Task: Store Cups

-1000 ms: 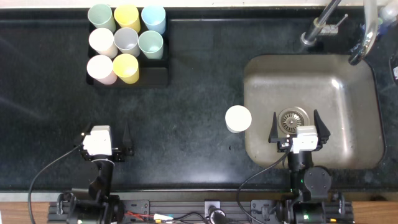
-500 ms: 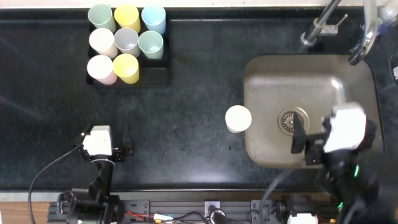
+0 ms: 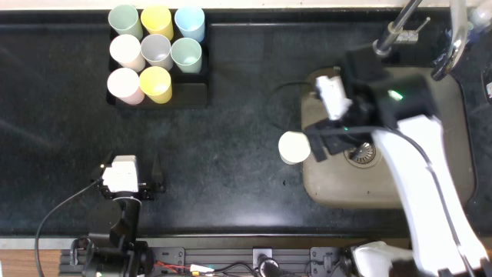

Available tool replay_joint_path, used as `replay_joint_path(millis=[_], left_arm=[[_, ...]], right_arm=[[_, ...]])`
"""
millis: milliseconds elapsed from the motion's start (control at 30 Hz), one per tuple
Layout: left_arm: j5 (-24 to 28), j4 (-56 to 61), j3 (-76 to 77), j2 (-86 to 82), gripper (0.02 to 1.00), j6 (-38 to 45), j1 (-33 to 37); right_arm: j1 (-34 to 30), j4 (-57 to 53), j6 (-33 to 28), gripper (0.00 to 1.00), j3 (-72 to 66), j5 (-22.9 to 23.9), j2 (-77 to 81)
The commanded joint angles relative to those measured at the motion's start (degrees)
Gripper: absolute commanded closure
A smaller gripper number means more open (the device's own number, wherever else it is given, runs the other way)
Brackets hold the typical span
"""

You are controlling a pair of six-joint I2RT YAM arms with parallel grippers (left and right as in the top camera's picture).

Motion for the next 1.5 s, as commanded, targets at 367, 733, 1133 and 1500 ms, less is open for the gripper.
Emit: replay_joint_path(millis=[367, 733, 1133, 1500], left_arm=[[0.5, 0.1, -0.2, -0.5, 0.018, 1.1, 0.4], [0.5, 0.1, -0.2, -0.5, 0.018, 1.1, 0.4], [0.5, 0.1, -0.2, -0.5, 0.018, 1.1, 0.4], [0.5, 0.1, -0.2, -0.5, 0.018, 1.1, 0.4]], right_arm=[[0.2, 5.4, -6.5, 0.005, 1.4, -0.8, 15.3], [-0.1, 7.6, -7.5, 0.003, 0.7, -0.7, 21.0], [-0.5, 11.9, -10.5, 0.071, -4.7, -0.2, 21.7], [-0.2, 11.6, -9.6, 0.956, -3.7, -1.2, 21.6]])
